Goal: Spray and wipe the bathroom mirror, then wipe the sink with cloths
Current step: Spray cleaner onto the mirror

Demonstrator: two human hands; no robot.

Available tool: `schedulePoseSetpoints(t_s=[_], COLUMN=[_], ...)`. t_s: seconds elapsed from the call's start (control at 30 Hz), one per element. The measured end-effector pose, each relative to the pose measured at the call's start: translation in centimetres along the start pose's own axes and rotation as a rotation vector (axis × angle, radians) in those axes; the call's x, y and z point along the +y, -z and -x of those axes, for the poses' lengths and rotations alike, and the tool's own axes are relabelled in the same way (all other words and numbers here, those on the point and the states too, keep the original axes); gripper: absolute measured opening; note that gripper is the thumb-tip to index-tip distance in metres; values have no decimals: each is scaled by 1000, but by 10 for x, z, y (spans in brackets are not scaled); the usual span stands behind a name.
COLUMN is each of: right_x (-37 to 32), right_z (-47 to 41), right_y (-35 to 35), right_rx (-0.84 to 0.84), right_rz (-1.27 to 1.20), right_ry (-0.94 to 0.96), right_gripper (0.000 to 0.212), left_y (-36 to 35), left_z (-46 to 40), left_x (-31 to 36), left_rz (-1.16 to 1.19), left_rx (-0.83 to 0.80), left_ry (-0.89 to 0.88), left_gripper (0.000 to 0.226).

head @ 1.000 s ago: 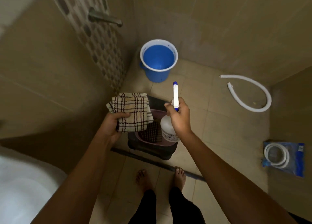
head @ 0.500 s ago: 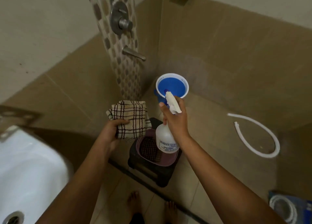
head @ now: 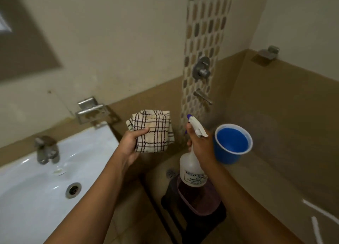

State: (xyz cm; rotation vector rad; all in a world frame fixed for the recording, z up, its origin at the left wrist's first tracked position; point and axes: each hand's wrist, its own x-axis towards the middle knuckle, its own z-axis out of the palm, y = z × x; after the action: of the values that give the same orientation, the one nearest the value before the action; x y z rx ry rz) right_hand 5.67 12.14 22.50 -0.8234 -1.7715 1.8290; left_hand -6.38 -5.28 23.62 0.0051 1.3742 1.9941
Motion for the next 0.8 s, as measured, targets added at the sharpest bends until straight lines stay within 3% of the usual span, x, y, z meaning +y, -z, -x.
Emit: schedulePoseSetpoints(t_s=[0.1, 0.23, 0.4, 0.63, 0.8], right_x=[-22, -50, -83, -133, -176], right_z=[10, 26, 53, 113, 169], right_y=[-38, -98, -180, -282, -337], right_rx=[-78, -204, -342, -394, -416], right_rz=[16, -34, -52, -111, -190], right_ry=[8, 124, 255, 439, 485], right_gripper=[38, 30, 26, 69, 57], left_y=[23, 56, 108, 180, 220], left_z=[21, 54, 106, 178, 226], left_x=[35, 86, 148, 218, 270], left_rz=[77, 114, 166, 176, 144], left_rx=[59, 96, 131, 110, 73], left_ry=[-76, -194, -325, -509, -634], left_gripper=[45, 30, 30, 35, 36])
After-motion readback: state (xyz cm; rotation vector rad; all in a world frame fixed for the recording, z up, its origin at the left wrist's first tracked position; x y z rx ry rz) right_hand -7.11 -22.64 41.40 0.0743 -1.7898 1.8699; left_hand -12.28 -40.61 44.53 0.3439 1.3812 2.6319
